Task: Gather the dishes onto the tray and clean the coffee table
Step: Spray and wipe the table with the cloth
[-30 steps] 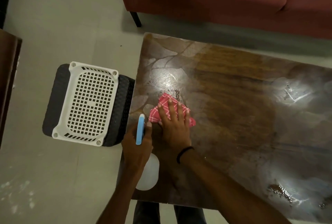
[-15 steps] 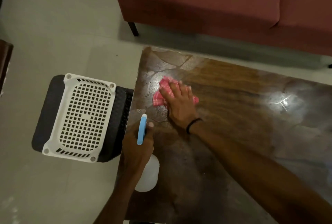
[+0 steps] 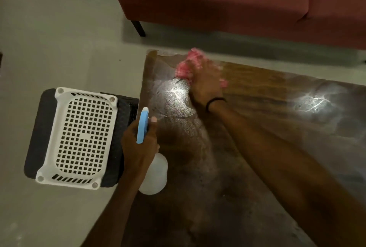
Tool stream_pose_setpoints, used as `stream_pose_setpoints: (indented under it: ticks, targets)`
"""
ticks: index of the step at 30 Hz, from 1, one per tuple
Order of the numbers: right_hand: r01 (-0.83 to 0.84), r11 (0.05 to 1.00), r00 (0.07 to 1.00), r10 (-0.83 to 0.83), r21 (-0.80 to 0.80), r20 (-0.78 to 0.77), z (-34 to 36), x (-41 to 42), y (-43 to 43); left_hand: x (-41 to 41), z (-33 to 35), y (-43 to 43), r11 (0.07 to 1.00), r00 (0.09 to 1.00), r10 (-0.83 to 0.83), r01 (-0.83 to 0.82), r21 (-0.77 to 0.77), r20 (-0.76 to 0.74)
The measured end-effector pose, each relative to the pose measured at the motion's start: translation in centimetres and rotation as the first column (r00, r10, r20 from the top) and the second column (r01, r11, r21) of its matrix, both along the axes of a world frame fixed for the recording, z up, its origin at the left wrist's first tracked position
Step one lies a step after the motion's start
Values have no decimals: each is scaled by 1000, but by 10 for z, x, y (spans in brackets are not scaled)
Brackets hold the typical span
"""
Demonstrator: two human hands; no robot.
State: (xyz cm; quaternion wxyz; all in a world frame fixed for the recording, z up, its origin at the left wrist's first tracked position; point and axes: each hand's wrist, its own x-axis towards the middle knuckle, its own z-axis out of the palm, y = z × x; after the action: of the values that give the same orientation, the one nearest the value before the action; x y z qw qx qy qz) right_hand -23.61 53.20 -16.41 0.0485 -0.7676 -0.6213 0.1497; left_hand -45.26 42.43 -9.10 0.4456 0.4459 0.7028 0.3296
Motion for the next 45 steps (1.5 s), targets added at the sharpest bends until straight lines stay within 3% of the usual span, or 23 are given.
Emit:
stream_pose_setpoints:
  ticks: [3,6,9,11,13,15,17,21,24,26,28,31,34,36,38,40,45]
  targets:
    - [351,936,936,-351,33,-3,6,20,-49,-2,6,4,999,998,39,-39,6,57]
    - [418,908,908,-418,-10,7,12,8,-87,-3,8,6,1000,997,7,-9,30,73]
    - [488,873,872,-489,-10,-31,12,-2,-15,-4,4,6,1000,999,-27,27,2,21]
    - [367,930,928,-366,6,-65,9,-31,25,-6,-1,5,999,999,-49,49,2,5]
    - [64,997,995,-60,41,-79,2,-68,26,-6,-3,3,999,999,-41,41,-6,2]
    - [-147,989,987,148,32,-57,-5,-73,1,-8,-3,3,998,998,-28,32,53,-59]
    - [-116,992,992,118,45,-42,-3,-56,-12,-10,1,3,998,1000,-6,8,66,-26]
    - [160,987,985,-159,12,-73,-1,-69,47,-13,1,0,1000,999,-11,12,20,-48]
    - [-67,997,989,71,31,-128,4,-113,47,-18,1,-1,999,997,9,-4,54,-83]
    - [-317,948,941,319,34,-110,4,-116,4,-23,1,-1,999,997,23,-20,35,-78]
    - [-438,899,896,439,27,-62,3,-88,-34,-28,6,-3,1000,998,26,-25,7,-57]
    - [-280,960,959,281,21,-41,2,-59,-13,-37,11,-7,1000,999,9,-9,-3,-51]
    - [-40,999,993,37,-21,-109,5,-99,18,-44,9,-12,1000,997,-5,4,-14,-81]
    - [-189,981,973,191,34,-130,4,-134,-8,-46,14,-17,1000,998,23,-24,-15,-62]
    - [-474,880,876,474,23,-90,1,-138,-61,-50,23,-22,999,998,51,-52,-9,-47]
    - [-565,825,823,565,21,-65,3,-114,-83,-55,31,-29,999,998,53,-52,10,-17]
    - [-153,988,980,150,-17,-132,8,-140,-59,-69,38,-45,996,996,86,-85,32,-32]
